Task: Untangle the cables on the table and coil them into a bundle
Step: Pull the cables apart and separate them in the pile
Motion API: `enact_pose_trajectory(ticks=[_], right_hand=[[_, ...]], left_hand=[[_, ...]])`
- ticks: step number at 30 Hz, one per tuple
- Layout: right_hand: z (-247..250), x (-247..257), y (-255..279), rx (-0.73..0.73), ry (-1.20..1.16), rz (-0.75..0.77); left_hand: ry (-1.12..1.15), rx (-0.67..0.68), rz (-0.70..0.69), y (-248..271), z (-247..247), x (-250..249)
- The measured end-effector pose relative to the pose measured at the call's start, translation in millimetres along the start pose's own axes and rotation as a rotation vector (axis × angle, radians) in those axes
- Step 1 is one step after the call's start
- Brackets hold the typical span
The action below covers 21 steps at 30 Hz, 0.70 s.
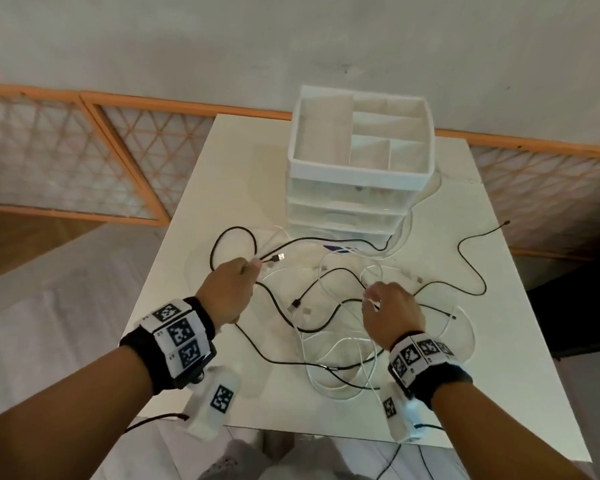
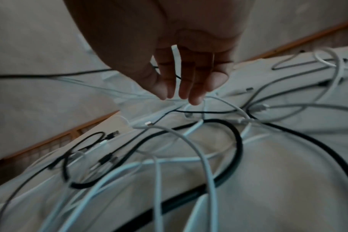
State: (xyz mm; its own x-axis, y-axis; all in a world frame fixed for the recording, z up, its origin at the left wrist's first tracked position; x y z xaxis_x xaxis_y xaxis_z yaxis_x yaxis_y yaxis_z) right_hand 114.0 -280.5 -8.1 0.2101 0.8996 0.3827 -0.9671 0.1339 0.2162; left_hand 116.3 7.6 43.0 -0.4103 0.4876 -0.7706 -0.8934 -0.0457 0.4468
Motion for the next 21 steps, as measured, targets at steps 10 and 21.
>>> enact_pose_trajectory(ticks=[10,21], right_hand=[[-4,-33,-28,0.015,0.026,-0.108],[174,82,8,-0.185,-0.693,0.545]], left_hand=[[0.173,-0.080,-0.089,7,-8,-35],[0.488,-0.088,-0.294,9,-9,-118]])
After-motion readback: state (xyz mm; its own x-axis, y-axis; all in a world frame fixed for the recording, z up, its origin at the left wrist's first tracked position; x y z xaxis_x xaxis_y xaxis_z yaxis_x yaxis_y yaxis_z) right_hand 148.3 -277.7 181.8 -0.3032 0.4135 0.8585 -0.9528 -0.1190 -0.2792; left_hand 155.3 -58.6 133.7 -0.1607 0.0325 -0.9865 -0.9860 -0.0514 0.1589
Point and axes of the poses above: each hand's wrist, its own y-axis away from the middle knuckle, its own z-axis out of the back of the hand, x = y × z, the point moved 9 cm from there along -y, towards the middle knuckle, and after that the axes turned 3 degrees about x, right-handed, at the moved point
